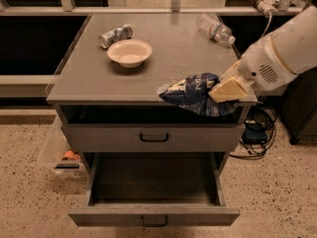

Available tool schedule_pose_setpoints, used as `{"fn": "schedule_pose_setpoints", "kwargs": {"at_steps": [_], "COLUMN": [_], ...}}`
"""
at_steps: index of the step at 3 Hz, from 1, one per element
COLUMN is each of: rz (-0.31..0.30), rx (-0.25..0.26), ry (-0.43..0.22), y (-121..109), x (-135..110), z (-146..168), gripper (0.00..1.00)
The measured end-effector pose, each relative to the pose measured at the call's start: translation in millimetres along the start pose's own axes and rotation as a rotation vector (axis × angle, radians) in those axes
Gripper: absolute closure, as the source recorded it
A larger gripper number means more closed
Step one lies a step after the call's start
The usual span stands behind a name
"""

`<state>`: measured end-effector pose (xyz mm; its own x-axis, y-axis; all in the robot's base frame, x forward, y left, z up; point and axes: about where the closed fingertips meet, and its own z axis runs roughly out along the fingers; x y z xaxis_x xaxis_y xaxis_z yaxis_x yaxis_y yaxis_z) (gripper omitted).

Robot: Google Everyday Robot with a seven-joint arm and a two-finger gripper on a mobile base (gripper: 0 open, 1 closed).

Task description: Place blue chip bag into middle drawer

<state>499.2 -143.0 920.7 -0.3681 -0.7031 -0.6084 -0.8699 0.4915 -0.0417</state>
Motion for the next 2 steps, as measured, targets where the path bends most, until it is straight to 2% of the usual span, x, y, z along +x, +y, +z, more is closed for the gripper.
{"fn": "schedule_pose_setpoints", "kwargs": {"at_steps": [1, 2], "rz": [0.085, 0.068], "rx": [0.013, 0.018], "ry": [-0.004, -0.002], "y": [34.1, 35.2], "x": [13.5, 8.9], "z": [-43.2, -44.2], "gripper": [1.00, 1.00]}}
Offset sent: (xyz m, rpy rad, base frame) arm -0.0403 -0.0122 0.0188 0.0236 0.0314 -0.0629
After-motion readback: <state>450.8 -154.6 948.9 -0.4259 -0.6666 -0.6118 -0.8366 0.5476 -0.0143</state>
